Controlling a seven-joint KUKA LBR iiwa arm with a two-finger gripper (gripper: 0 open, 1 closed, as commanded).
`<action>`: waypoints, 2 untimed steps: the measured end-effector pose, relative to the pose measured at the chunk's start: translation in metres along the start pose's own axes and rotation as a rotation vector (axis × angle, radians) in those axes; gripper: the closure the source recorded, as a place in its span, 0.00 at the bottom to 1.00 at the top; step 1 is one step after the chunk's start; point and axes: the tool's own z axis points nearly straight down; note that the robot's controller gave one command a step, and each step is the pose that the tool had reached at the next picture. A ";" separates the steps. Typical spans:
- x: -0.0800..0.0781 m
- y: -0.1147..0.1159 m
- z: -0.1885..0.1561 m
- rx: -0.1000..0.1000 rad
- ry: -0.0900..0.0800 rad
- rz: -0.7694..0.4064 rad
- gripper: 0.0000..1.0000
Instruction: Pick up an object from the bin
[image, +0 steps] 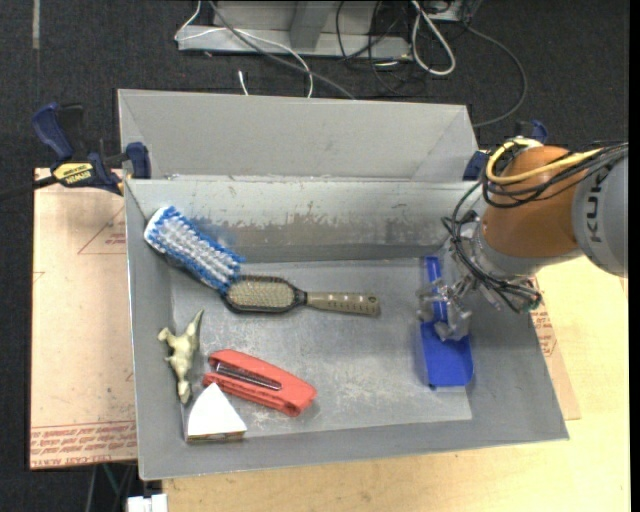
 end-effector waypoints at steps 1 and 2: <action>0.000 0.000 0.000 0.000 0.000 0.000 1.00; 0.002 0.000 -0.007 -0.001 -0.001 -0.001 1.00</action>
Offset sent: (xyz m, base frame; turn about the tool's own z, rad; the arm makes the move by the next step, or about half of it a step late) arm -0.0051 -0.0062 0.0185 -0.0038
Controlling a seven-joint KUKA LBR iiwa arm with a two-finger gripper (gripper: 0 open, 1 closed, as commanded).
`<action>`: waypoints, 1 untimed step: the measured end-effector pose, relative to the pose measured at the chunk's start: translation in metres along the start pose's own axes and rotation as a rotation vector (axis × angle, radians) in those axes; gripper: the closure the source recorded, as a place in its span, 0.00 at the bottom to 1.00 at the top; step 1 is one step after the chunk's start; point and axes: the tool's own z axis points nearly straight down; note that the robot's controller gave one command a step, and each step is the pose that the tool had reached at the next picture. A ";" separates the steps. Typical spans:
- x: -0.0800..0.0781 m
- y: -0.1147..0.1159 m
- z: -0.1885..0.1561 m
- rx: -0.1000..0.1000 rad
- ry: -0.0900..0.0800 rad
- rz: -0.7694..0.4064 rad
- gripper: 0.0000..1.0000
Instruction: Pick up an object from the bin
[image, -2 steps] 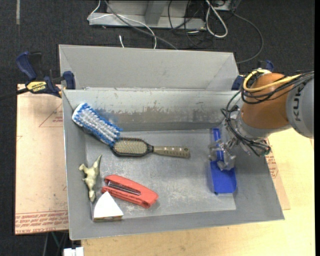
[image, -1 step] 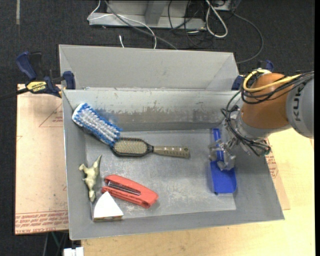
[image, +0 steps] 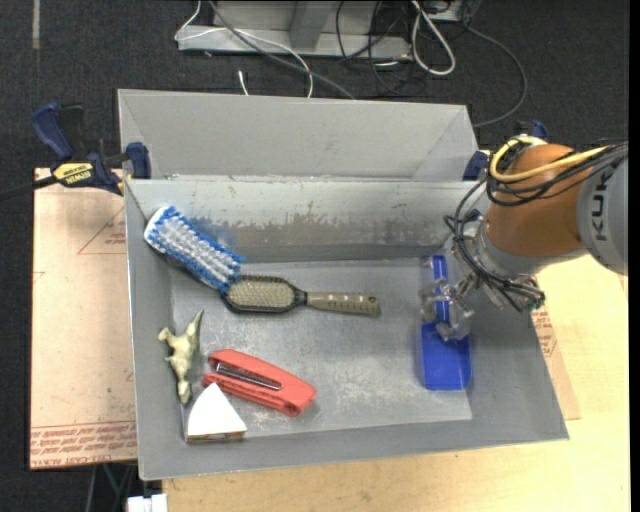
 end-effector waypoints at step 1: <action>0.004 0.009 -0.001 0.005 -0.002 -0.037 1.00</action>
Offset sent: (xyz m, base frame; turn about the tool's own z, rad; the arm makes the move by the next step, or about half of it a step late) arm 0.0057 0.0400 -0.0105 -0.2501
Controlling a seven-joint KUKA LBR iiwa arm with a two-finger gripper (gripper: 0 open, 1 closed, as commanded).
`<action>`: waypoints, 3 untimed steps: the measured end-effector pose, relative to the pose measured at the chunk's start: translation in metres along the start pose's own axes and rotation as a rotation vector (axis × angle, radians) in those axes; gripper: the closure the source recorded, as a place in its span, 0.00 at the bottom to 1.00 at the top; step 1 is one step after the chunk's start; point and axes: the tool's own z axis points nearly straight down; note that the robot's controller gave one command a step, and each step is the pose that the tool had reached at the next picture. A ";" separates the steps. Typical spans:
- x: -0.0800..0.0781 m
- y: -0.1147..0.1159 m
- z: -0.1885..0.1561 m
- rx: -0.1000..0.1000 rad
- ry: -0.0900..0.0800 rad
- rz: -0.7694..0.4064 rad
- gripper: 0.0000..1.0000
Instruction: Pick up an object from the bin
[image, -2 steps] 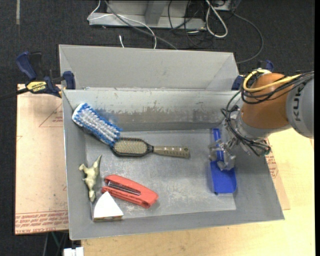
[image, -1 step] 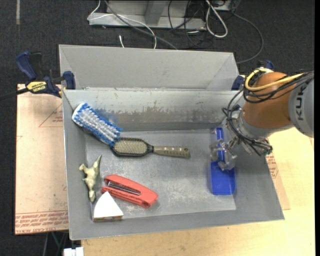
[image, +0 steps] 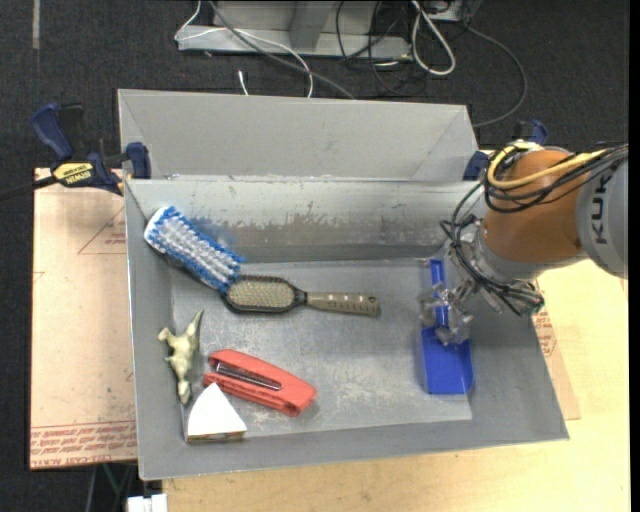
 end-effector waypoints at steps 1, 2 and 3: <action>-0.030 0.021 0.009 0.003 -0.002 -0.209 1.00; -0.006 0.004 -0.007 0.000 -0.002 -0.103 1.00; -0.023 0.006 -0.007 0.002 -0.009 -0.193 1.00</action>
Offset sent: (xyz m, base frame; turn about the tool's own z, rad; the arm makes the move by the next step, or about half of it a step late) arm 0.0014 0.0033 0.0079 -0.0965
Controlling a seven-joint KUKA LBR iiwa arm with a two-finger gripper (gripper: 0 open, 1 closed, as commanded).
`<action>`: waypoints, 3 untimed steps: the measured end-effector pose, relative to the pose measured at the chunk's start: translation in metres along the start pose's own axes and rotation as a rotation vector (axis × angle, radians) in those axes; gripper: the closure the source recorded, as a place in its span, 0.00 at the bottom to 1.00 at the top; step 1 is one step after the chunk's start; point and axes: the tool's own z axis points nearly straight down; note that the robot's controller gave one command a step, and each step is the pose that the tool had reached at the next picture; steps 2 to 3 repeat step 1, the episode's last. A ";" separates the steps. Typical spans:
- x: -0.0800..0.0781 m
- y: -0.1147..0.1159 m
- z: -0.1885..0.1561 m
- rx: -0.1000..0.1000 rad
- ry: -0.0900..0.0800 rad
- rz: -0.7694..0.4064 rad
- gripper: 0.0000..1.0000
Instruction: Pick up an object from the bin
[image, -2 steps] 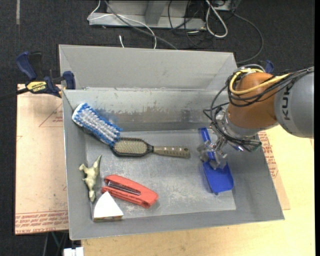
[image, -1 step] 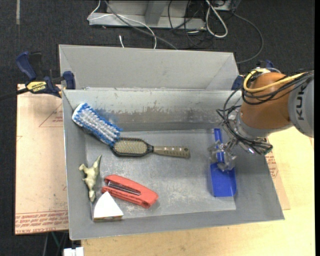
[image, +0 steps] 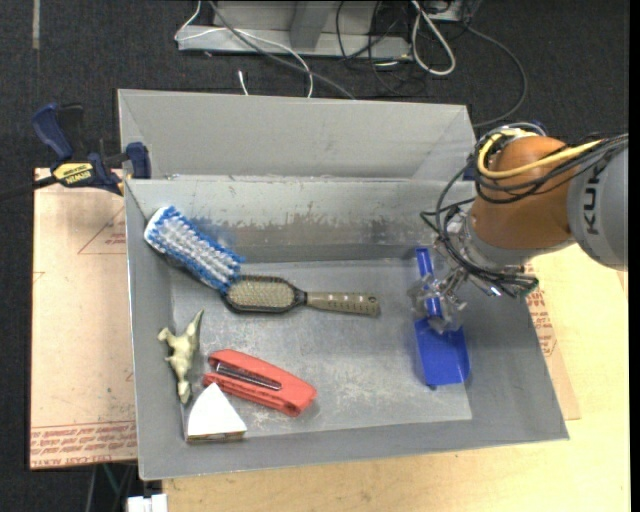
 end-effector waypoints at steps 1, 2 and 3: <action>0.016 -0.012 0.001 -0.001 0.001 0.035 1.00; 0.016 -0.012 0.001 -0.001 0.001 0.035 1.00; 0.016 -0.012 0.001 -0.001 0.001 0.035 1.00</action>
Offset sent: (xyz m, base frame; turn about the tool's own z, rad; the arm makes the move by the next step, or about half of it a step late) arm -0.0020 -0.0074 0.0079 0.0101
